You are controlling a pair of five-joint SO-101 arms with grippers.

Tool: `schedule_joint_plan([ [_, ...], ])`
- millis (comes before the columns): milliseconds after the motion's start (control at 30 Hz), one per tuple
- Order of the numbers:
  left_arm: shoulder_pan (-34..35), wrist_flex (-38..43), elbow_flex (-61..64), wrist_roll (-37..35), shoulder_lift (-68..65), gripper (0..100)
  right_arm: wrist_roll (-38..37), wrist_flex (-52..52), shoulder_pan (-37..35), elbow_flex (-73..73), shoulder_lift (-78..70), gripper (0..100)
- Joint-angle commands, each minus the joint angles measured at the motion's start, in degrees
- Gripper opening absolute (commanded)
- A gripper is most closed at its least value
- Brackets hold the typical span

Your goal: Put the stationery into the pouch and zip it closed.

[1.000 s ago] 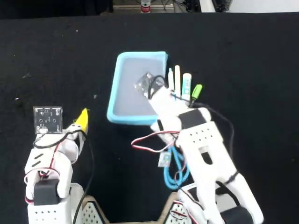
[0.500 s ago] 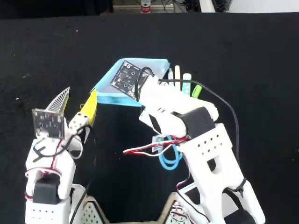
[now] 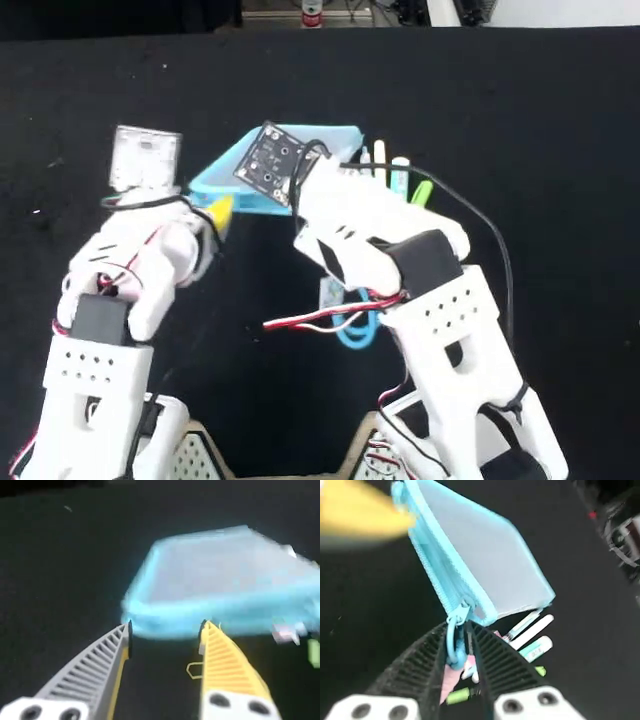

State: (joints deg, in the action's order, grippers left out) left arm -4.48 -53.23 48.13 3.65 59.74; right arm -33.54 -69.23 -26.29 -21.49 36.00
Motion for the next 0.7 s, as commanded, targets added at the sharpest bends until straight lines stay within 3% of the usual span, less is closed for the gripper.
schedule_joint_plan([
  [0, -2.77, -4.84, -5.23, -0.44, 1.41, 23, 1.76, 5.45, -0.44, 3.74, 2.24, 1.0],
  [200, -2.07, -8.09, -3.3, -0.26, 8.35, 23, 8.97, 8.18, -0.79, 7.25, 2.15, 1.0],
  [400, 9.45, -2.81, -7.16, -0.7, 14.24, 23, 9.05, 3.69, -0.53, 7.08, 2.24, 1.0],
  [500, 11.65, 2.9, -8.13, -0.79, 9.93, 23, 9.05, 2.64, -0.62, 7.08, 2.24, 1.0],
  [667, 11.56, 4.13, -17.71, -2.02, -4.13, 23, 9.05, 1.14, -0.7, 7.08, 2.24, 1.0],
])
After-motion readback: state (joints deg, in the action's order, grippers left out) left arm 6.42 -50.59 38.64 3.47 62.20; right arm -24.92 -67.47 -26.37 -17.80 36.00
